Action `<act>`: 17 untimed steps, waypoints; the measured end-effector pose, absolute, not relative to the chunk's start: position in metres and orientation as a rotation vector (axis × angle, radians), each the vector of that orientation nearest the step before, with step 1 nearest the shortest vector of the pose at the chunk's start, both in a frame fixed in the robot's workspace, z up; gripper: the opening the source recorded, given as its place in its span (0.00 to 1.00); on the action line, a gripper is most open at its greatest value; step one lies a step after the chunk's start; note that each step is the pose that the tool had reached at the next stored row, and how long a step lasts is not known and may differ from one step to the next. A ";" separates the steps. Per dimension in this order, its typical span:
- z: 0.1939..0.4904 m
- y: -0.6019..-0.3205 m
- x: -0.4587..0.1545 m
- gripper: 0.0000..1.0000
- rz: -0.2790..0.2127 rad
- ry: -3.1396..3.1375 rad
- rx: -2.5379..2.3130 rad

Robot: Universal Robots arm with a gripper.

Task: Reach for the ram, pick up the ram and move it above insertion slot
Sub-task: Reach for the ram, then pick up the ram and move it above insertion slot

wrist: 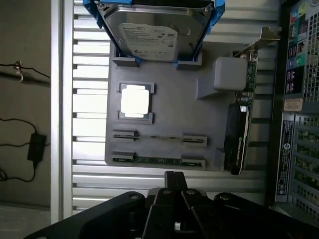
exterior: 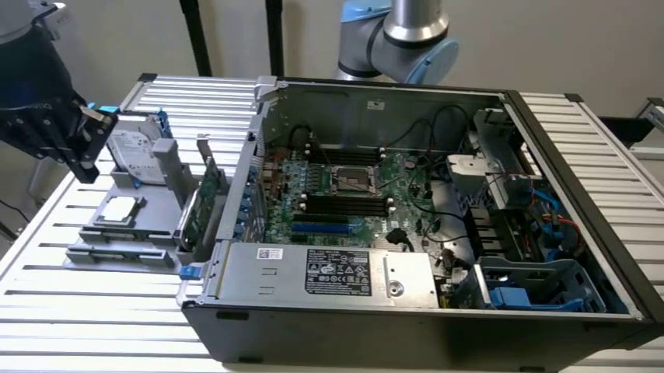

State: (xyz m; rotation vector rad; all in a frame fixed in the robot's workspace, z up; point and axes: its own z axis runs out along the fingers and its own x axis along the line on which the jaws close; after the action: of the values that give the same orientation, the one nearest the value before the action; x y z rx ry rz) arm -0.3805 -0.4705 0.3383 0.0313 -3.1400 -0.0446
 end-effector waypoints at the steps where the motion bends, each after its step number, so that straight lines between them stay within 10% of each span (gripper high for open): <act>1: 0.338 -0.471 -0.381 0.11 -0.045 -3.140 0.038; 17: 0.338 -0.471 -0.381 0.11 -0.044 -3.100 0.478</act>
State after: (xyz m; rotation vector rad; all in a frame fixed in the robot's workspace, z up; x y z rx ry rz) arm -0.3806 -0.4710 0.3383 0.4775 -3.0996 -0.0440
